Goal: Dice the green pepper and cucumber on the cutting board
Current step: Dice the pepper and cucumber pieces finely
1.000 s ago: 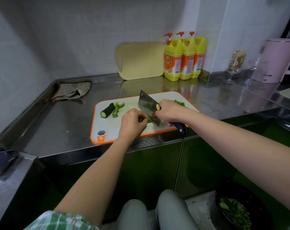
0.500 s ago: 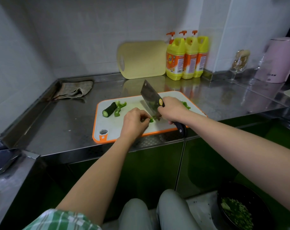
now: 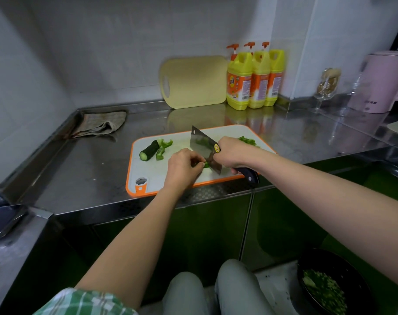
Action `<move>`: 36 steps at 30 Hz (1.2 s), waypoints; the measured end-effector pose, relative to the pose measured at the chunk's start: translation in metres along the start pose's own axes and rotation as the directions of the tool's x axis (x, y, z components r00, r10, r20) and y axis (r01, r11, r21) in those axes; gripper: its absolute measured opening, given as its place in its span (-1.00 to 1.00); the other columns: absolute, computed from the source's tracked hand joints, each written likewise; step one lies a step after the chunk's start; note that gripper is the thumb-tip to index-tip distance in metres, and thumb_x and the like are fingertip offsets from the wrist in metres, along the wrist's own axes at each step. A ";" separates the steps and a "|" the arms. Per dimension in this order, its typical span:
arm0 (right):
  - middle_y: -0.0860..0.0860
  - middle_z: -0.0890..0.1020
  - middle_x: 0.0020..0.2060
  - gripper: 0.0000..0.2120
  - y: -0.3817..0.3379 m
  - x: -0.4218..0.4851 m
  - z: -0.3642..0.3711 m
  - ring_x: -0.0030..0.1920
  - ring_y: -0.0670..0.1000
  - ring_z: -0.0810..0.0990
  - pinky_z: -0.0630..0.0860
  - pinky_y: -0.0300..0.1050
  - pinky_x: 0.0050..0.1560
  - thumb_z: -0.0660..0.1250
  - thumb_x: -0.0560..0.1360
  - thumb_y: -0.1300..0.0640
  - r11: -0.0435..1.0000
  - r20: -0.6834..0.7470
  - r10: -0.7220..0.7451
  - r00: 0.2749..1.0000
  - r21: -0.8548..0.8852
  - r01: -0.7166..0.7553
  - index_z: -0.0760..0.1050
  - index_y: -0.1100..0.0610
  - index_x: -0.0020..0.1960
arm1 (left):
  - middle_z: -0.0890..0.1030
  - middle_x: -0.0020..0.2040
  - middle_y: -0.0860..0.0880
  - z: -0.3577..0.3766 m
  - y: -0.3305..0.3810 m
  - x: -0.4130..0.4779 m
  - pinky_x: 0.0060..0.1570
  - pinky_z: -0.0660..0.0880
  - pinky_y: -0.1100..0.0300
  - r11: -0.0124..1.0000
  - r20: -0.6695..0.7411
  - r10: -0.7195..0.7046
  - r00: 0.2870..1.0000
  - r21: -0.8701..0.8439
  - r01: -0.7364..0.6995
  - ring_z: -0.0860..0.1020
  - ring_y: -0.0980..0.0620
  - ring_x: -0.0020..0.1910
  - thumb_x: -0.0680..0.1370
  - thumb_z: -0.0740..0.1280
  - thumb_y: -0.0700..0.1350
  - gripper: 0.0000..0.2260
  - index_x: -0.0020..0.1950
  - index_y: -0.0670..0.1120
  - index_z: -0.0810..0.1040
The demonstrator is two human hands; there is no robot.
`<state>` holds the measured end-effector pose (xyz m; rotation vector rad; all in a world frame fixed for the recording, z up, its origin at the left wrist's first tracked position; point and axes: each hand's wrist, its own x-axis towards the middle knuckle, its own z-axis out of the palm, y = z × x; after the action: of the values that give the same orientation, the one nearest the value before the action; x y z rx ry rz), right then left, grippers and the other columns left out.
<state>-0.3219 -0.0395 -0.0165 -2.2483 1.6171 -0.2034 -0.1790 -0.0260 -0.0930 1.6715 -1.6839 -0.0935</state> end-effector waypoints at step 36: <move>0.11 0.55 -0.39 -0.89 -0.002 0.010 0.019 -0.53 0.04 0.55 0.50 -0.15 -0.36 0.17 0.56 0.21 1.000 -0.128 0.024 0.991 0.018 -0.022 0.40 0.21 -0.11 | 0.60 -0.12 0.02 -0.003 0.002 -0.002 -0.12 0.38 0.26 1.000 0.005 -0.010 1.000 0.016 0.010 0.48 0.11 -0.17 0.49 0.40 -0.16 -0.92 -0.07 -0.05 0.68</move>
<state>-0.3103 -0.0447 -0.0339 -2.2440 1.6987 -0.3612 -0.1794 -0.0222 -0.0905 1.6925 -1.6848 -0.0897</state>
